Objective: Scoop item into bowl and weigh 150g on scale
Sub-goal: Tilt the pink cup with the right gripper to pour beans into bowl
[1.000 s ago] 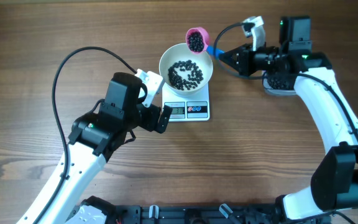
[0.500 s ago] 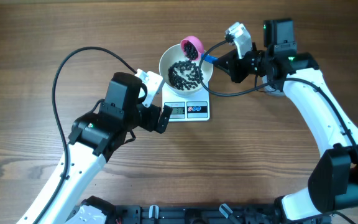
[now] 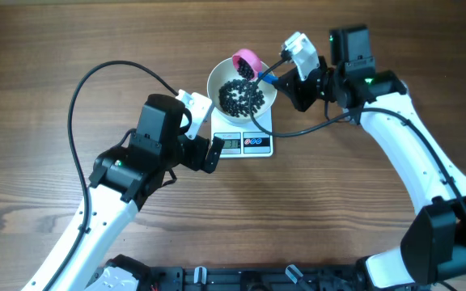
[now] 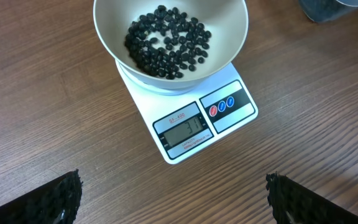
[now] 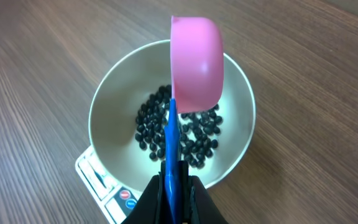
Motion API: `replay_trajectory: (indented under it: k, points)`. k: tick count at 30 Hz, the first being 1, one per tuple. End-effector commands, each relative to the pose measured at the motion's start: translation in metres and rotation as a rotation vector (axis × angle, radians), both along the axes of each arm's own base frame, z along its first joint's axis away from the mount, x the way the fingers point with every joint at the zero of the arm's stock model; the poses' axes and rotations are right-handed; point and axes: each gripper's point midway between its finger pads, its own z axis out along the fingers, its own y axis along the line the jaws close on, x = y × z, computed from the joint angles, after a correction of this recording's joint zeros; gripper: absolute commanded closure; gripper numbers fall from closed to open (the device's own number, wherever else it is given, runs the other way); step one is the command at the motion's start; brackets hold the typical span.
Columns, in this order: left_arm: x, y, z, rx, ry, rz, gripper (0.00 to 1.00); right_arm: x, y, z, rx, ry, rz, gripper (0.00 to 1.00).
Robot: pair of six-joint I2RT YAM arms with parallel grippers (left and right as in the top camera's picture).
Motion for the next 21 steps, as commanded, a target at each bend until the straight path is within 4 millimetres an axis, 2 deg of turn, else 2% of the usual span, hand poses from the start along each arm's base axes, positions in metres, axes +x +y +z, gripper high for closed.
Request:
replay_trajectory:
  k: [1, 8, 16, 21]
  points:
    - [0.004, 0.0, 0.006, 0.003, -0.02, -0.01, 0.0, 0.002, -0.005, 0.003, -0.113, -0.078, 0.0, 0.96]
    - [0.004, 0.0, 0.006, 0.004, -0.02, -0.01, 0.0, 0.002, -0.003, 0.006, -0.121, -0.098, 0.016, 0.96]
    - [0.004, 0.0, 0.006, 0.003, -0.02, -0.01, 0.0, 0.001, -0.003, 0.029, -0.106, -0.154, 0.012, 0.96]
    - [0.004, 0.0, 0.006, 0.004, -0.02, -0.01, 0.0, -0.002, -0.002, 0.037, -0.107, -0.174, 0.012, 0.96]
